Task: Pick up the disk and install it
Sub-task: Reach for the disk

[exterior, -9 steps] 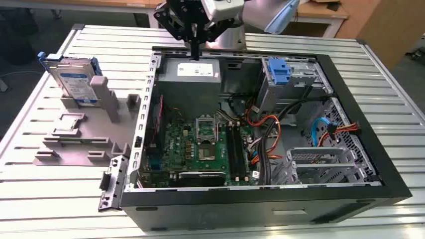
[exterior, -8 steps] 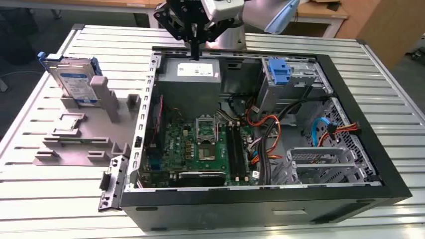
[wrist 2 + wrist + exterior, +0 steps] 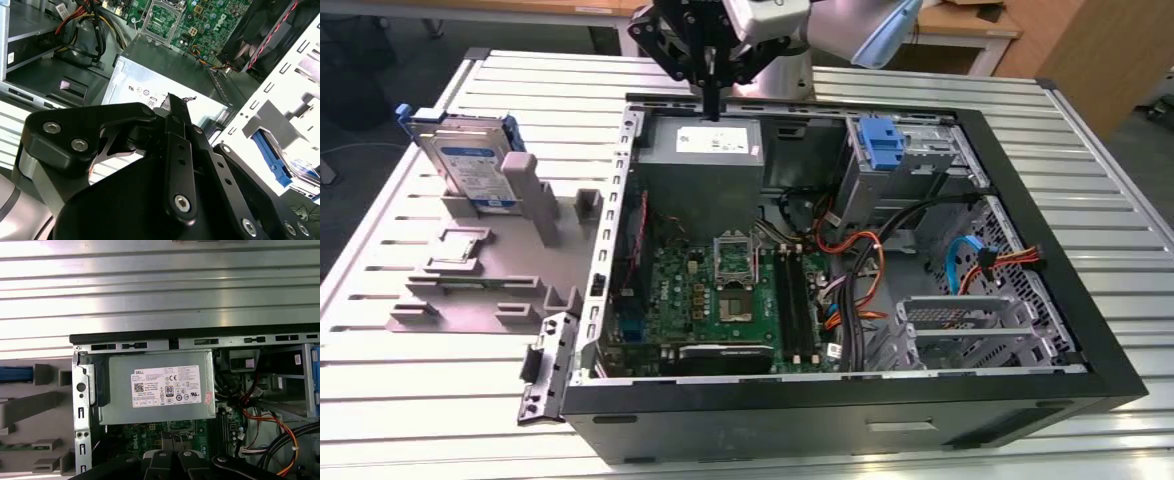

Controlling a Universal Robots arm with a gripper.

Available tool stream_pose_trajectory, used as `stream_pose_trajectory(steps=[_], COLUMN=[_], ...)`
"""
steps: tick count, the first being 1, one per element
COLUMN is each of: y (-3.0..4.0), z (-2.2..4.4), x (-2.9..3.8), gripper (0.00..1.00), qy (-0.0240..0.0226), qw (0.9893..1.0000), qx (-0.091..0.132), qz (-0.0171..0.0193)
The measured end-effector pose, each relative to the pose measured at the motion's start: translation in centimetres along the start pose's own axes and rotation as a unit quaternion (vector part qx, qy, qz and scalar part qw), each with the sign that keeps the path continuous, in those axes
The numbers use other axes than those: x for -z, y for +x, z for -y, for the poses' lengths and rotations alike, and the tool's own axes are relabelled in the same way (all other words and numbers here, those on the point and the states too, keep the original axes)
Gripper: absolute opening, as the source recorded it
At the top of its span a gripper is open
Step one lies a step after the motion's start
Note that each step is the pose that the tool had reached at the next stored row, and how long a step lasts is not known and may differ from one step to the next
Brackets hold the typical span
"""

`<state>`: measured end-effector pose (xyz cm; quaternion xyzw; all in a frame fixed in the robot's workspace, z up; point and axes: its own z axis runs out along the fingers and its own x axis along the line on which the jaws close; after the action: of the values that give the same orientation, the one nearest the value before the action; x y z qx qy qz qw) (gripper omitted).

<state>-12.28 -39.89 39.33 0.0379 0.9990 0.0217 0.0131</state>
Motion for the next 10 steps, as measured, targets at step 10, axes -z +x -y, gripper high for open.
stream_pose_trajectory(steps=[10], y=[0.71], z=[0.06], x=[0.00], gripper=[0.10], qy=[0.0000], qw=[1.0000], qx=[0.000], qz=[0.0000])
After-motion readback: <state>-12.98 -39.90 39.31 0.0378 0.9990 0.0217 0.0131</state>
